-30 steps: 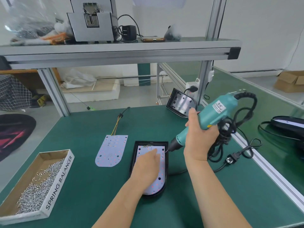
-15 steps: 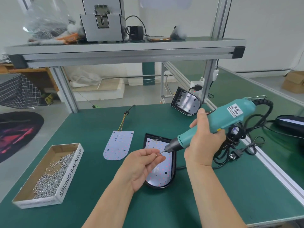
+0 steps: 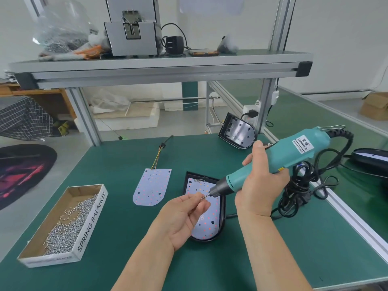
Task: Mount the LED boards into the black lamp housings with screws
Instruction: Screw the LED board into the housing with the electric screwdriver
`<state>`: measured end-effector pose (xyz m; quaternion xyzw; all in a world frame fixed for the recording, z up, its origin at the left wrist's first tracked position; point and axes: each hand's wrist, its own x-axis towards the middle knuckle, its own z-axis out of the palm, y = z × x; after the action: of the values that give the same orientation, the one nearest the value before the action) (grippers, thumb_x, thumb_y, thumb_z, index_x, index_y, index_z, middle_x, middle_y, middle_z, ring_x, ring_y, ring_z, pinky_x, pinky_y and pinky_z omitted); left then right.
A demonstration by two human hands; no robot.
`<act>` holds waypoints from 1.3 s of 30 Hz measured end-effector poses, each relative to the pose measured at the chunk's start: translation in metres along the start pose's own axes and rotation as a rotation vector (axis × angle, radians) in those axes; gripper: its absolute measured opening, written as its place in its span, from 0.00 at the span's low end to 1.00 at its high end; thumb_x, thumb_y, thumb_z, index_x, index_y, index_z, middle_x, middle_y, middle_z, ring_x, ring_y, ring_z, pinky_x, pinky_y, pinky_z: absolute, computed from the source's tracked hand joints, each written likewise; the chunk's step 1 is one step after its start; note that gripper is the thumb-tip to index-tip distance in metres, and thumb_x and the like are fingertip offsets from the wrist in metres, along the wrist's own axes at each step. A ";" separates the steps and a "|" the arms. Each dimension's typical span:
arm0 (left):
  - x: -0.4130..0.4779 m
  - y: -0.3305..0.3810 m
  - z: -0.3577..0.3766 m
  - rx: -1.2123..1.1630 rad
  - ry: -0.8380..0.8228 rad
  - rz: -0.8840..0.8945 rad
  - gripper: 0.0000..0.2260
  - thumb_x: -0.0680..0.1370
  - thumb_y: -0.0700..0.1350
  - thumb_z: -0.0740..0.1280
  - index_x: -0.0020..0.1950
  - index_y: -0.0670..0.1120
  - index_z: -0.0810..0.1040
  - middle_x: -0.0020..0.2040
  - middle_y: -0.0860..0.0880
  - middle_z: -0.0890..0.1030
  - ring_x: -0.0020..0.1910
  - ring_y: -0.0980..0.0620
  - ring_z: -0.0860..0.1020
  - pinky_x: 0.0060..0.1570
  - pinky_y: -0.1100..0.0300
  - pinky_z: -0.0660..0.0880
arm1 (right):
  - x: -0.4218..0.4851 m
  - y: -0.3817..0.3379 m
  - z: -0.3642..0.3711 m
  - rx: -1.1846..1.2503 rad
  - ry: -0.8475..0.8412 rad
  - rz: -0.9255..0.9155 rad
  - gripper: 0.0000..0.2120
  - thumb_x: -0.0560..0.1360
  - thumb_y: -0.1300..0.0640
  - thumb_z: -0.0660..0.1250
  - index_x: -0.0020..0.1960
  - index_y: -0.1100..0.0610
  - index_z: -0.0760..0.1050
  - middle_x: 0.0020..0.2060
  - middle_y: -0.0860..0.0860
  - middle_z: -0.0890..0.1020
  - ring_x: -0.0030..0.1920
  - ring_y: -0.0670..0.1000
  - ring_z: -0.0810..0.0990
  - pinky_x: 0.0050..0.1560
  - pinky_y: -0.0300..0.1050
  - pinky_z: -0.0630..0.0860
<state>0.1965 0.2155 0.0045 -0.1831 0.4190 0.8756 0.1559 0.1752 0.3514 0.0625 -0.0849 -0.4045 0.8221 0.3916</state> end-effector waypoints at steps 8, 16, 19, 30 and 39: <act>-0.003 -0.005 0.004 -0.139 0.050 -0.038 0.06 0.78 0.31 0.68 0.41 0.32 0.81 0.34 0.41 0.81 0.29 0.51 0.82 0.26 0.67 0.77 | -0.003 0.001 -0.003 -0.041 -0.031 -0.039 0.12 0.72 0.55 0.72 0.32 0.50 0.74 0.25 0.46 0.75 0.28 0.46 0.73 0.32 0.36 0.71; -0.007 -0.025 0.016 -0.087 0.035 0.183 0.07 0.81 0.32 0.63 0.45 0.35 0.78 0.35 0.45 0.81 0.33 0.53 0.82 0.37 0.67 0.79 | -0.007 -0.003 0.002 -0.023 0.019 -0.065 0.10 0.72 0.54 0.72 0.35 0.49 0.74 0.25 0.45 0.75 0.28 0.45 0.73 0.32 0.35 0.72; -0.009 -0.030 0.022 -0.053 0.061 0.285 0.07 0.81 0.33 0.63 0.46 0.36 0.78 0.37 0.45 0.84 0.37 0.51 0.85 0.39 0.67 0.79 | -0.001 -0.005 0.002 0.014 0.095 -0.005 0.11 0.72 0.53 0.72 0.37 0.50 0.71 0.25 0.45 0.75 0.27 0.45 0.73 0.30 0.35 0.71; -0.010 -0.026 0.020 -0.114 0.039 0.279 0.05 0.79 0.36 0.67 0.47 0.34 0.80 0.38 0.42 0.81 0.33 0.50 0.82 0.38 0.65 0.80 | 0.003 -0.003 0.004 0.036 0.079 0.024 0.12 0.71 0.54 0.73 0.31 0.47 0.75 0.25 0.46 0.75 0.28 0.47 0.72 0.32 0.39 0.71; 0.011 0.007 -0.015 0.655 0.442 0.443 0.14 0.79 0.56 0.67 0.40 0.47 0.78 0.27 0.57 0.72 0.27 0.55 0.68 0.30 0.61 0.66 | 0.011 -0.002 0.003 0.008 0.029 -0.004 0.09 0.71 0.56 0.72 0.34 0.49 0.75 0.24 0.45 0.74 0.27 0.46 0.72 0.30 0.36 0.70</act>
<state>0.1862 0.2006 -0.0045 -0.2126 0.7264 0.6489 -0.0785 0.1673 0.3582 0.0677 -0.0947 -0.3958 0.8215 0.3995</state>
